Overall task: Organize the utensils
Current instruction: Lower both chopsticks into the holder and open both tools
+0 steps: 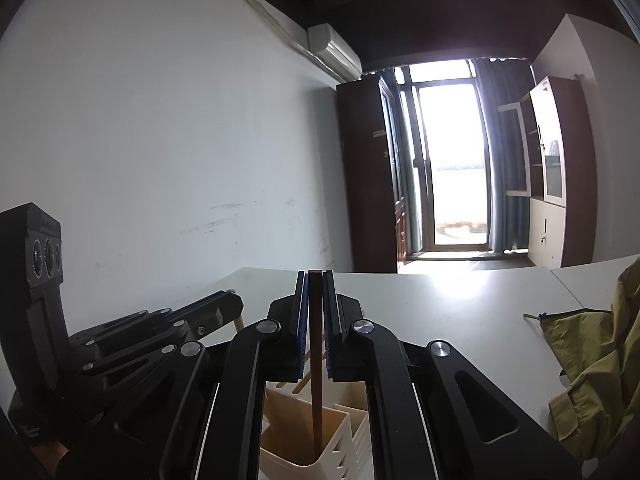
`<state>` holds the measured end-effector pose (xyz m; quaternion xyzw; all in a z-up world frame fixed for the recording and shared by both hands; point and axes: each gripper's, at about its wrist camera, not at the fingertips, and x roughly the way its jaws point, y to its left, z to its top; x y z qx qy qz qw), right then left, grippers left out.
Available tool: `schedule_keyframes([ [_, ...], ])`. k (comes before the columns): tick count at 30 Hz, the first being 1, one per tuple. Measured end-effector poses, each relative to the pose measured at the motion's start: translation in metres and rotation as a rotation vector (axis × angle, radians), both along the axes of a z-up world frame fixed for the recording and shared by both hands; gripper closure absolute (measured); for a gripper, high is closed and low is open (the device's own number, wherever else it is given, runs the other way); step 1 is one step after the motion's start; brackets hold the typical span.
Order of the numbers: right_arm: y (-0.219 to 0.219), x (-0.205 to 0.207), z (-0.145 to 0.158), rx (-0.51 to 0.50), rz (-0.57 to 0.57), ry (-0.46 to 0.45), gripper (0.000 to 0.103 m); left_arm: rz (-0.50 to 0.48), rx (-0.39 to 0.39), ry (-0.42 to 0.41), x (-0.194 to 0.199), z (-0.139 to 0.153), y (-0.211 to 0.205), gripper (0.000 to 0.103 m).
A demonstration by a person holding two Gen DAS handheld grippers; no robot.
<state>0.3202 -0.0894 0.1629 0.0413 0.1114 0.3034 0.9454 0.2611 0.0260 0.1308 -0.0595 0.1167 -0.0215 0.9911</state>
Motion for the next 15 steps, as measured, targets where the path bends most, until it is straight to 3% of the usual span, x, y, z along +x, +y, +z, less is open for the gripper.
schedule_keyframes([
  [5,0.0,0.0,-0.004,-0.001,-0.003,0.023,0.095,-0.016,0.011,0.026,0.001,-0.001,-0.003,0.096],
  [6,-0.001,0.0,-0.005,0.005,-0.005,0.028,0.094,-0.009,0.012,0.019,-0.001,-0.001,-0.003,0.089],
  [7,-0.002,0.0,-0.004,0.01,-0.009,0.033,0.089,-0.008,0.012,0.016,-0.002,-0.001,-0.002,0.083],
  [8,-0.004,0.0,-0.004,0.015,-0.013,0.037,0.077,-0.009,0.013,0.017,-0.004,0.0,-0.002,0.082],
  [9,-0.005,0.0,-0.004,0.021,-0.014,0.04,0.072,-0.008,0.011,0.014,-0.006,0.001,-0.001,0.08],
  [15,-0.015,-0.007,-0.003,0.037,-0.039,0.059,0.072,0.008,-0.006,-0.001,-0.019,0.009,0.004,0.074],
])
